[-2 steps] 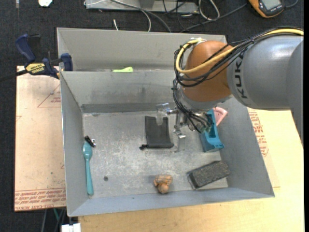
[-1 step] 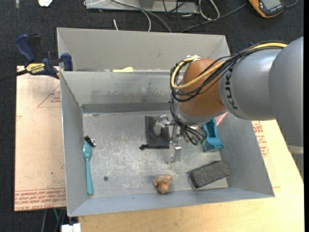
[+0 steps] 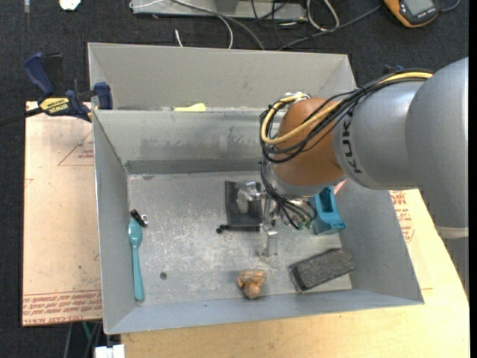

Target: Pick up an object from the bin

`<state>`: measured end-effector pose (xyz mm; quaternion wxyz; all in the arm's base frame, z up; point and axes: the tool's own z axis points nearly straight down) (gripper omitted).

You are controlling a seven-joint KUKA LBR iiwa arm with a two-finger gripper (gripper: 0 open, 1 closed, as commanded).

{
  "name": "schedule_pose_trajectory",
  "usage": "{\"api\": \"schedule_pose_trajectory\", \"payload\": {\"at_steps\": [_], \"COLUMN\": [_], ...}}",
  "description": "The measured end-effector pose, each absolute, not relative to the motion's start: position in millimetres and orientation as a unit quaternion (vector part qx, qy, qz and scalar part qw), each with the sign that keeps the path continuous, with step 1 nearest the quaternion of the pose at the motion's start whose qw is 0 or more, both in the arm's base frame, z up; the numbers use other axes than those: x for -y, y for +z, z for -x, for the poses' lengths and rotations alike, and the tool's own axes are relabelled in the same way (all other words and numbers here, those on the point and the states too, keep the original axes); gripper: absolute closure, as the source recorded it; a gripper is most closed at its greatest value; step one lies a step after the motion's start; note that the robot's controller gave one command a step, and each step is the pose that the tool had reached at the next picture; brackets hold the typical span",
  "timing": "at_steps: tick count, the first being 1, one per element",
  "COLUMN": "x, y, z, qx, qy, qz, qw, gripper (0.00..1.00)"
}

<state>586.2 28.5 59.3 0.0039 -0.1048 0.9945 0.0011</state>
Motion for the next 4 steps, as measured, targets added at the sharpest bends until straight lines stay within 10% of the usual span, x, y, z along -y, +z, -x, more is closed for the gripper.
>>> {"api": "schedule_pose_trajectory", "payload": {"at_steps": [1,2,4], "x": [-79,-79,-101], "y": [72,72,206], "z": [-603.5,-603.5,-605.1], "qx": [-0.997,-0.997,-0.992], "qy": [0.003,0.003,0.002], "qz": [0.077,0.077,0.128], "qw": [0.006,0.006,0.004], "gripper": [1.00,1.00,1.00]}}
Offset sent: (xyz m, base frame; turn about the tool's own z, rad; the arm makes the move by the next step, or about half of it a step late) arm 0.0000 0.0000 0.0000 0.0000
